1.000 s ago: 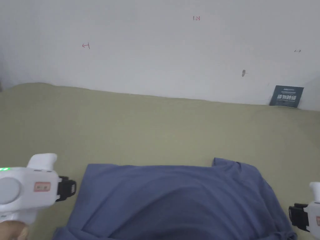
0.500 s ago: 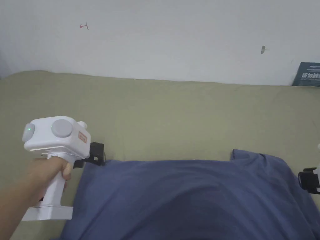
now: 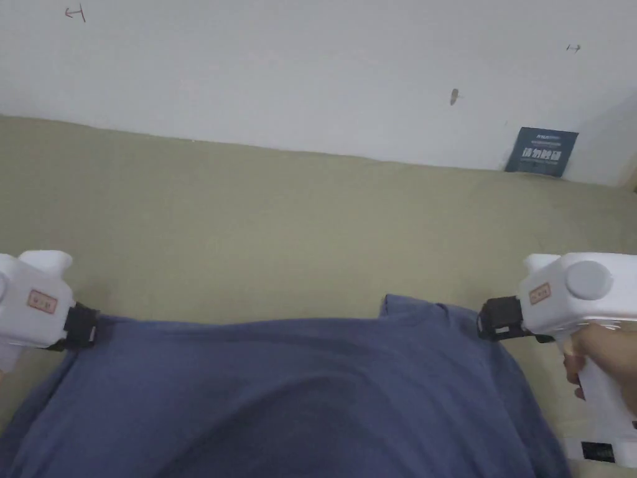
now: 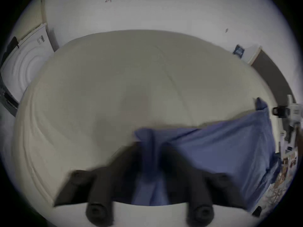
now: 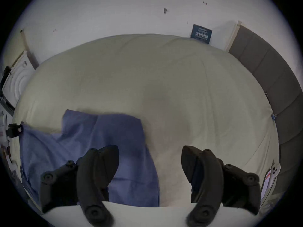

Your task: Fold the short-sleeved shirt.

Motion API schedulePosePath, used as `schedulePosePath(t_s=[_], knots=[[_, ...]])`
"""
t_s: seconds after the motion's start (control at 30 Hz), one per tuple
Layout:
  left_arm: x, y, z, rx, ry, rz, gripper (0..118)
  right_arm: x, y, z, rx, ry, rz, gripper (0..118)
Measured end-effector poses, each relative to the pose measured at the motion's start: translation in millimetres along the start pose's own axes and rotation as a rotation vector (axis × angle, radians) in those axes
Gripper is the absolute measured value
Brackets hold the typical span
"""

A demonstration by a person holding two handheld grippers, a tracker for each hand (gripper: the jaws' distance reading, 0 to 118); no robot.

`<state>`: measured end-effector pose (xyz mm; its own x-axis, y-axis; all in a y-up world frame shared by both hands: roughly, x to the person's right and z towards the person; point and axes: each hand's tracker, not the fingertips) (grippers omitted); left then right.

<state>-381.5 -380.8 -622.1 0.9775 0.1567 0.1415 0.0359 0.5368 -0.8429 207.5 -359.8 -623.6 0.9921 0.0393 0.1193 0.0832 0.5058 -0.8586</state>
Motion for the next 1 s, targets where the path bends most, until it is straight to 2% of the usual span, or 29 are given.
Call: schedulePosePath(t_s=[0.07,0.23,0.27,0.3,0.33,0.37,0.47,0.63,0.8,1.0], knots=[[4.3,-0.9,-2.9,-0.005,0.056,-0.014,5,1.0,4.2,-11.4,-0.001,-0.008,-0.006,84],[5.5,0.4,-8.6,-0.029,0.055,-0.025,5,-1.7,4.0,-26.4,-0.034,0.058,-0.045,81],[5.1,-0.1,-8.9,-0.028,0.053,-0.021,5,-5.7,2.3,-24.9,-0.026,0.077,-0.026,66],[3.1,3.7,-9.2,-0.028,0.051,-0.016,5,-9.6,1.2,-23.8,-0.021,0.093,0.008,27],[2.0,3.7,-9.3,-0.028,0.048,-0.012,5,-13.4,1.5,-24.1,-0.018,0.049,0.043,11],[0.6,2.8,-8.8,-0.024,0.042,-0.006,5,-17.3,1.0,-22.3,0.004,0.038,0.055,8],[-1.8,-0.6,-2.0,0.015,0.027,0.019,5,-26.4,0.0,-15.5,0.009,0.063,0.051,8],[0.4,-6.4,32.6,0.114,-0.017,-0.026,5,-21.5,-4.6,34.1,0.134,0.151,0.021,8],[3.4,-8.9,88.6,0.158,-0.051,-0.066,5,-16.6,-22.2,108.3,0.209,0.189,0.078,8],[0.9,-38.5,152.7,0.197,-0.070,-0.060,5,-3.6,-67.6,179.6,0.240,0.199,0.097,8]])
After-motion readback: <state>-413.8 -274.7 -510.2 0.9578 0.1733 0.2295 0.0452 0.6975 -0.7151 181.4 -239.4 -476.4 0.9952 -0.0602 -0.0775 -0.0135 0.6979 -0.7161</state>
